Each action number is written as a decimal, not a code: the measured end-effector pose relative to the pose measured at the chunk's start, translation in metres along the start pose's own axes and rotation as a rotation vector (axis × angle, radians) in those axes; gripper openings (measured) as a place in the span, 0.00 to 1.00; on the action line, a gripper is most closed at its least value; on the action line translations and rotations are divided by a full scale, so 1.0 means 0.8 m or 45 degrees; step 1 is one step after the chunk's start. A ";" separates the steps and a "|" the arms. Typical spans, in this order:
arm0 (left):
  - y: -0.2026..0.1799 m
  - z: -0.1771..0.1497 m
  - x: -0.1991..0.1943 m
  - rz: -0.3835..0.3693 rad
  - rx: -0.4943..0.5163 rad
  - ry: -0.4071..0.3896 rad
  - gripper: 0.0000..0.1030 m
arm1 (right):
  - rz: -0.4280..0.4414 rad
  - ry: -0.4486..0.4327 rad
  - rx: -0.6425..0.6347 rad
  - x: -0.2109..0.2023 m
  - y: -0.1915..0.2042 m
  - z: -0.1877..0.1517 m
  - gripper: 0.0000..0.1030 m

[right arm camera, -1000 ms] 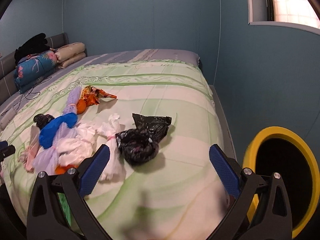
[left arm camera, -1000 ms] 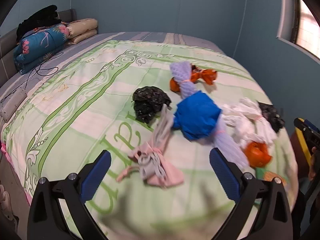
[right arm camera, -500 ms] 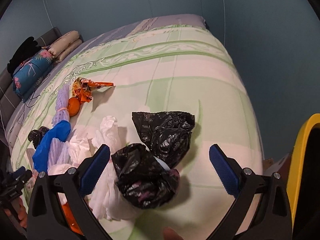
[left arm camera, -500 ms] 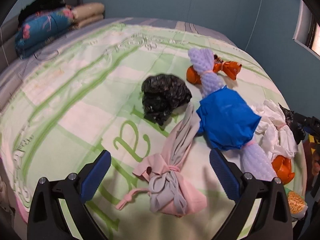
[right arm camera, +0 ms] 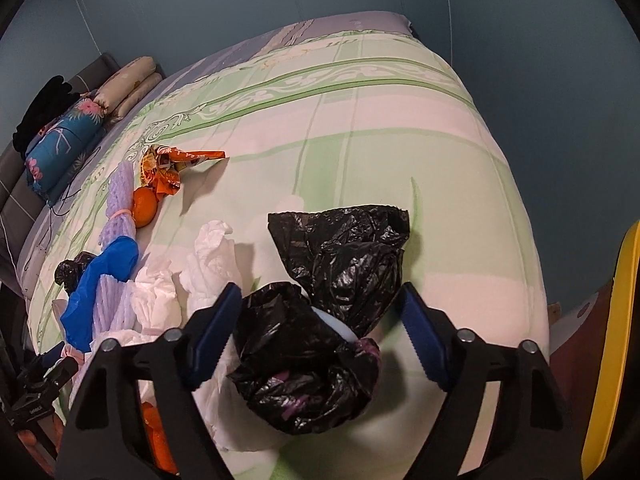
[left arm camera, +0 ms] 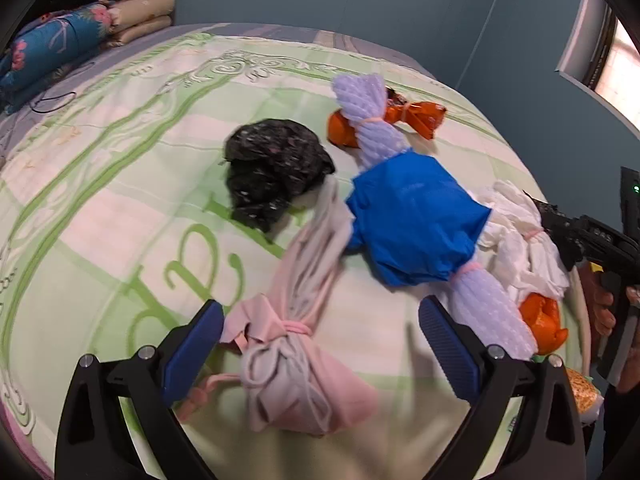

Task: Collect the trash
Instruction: 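Grasp the pink cloth bundle with the left tool while the right tool grasps a black plastic bag, then carry both items over the yellow-rimmed bin and open both tools to drop them, then move both tools back over the bed toward the remaining trash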

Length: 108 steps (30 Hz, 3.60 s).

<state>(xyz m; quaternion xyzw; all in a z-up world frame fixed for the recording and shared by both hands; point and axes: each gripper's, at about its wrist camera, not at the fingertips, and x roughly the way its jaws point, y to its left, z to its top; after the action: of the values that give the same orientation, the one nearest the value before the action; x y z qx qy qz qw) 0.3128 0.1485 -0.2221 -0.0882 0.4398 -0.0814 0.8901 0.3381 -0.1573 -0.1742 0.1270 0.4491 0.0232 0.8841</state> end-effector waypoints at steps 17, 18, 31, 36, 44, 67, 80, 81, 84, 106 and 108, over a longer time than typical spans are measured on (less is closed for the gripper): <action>0.002 -0.009 -0.056 -0.006 -0.048 -0.089 0.26 | 0.107 -0.100 0.061 -0.074 -0.017 0.001 0.34; 0.001 -0.009 -0.064 -0.012 -0.046 -0.105 0.26 | 0.124 -0.119 0.063 -0.089 -0.019 0.000 0.34; -0.119 0.007 -0.144 -0.202 0.117 -0.265 0.26 | 0.143 -0.357 0.054 -0.260 -0.077 -0.045 0.34; -0.192 0.020 -0.142 -0.323 0.219 -0.248 0.26 | 0.080 -0.444 0.099 -0.312 -0.119 -0.062 0.34; -0.311 0.026 -0.113 -0.468 0.360 -0.174 0.26 | -0.069 -0.551 0.190 -0.361 -0.191 -0.081 0.34; -0.564 -0.002 0.021 -0.727 0.577 0.060 0.26 | -0.192 -0.507 0.369 -0.333 -0.304 -0.079 0.35; -0.589 -0.019 0.056 -0.733 0.580 0.121 0.26 | -0.167 -0.477 0.445 -0.308 -0.316 -0.066 0.41; -0.588 -0.019 0.053 -0.734 0.582 0.122 0.28 | -0.165 -0.476 0.453 -0.308 -0.319 -0.065 0.42; -0.589 -0.020 0.051 -0.735 0.574 0.122 0.33 | -0.170 -0.475 0.476 -0.307 -0.322 -0.067 0.42; -0.517 0.023 -0.020 -0.685 0.487 -0.056 0.49 | -0.170 -0.556 0.428 -0.355 -0.292 -0.074 0.46; -0.501 0.029 -0.033 -0.668 0.473 -0.085 0.49 | -0.157 -0.568 0.399 -0.361 -0.277 -0.074 0.46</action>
<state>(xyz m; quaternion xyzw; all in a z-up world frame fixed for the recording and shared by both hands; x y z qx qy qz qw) 0.2883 -0.2330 -0.0961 -0.0373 0.3502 -0.3839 0.8535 0.1026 -0.4039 -0.0345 0.2367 0.2484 -0.1288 0.9304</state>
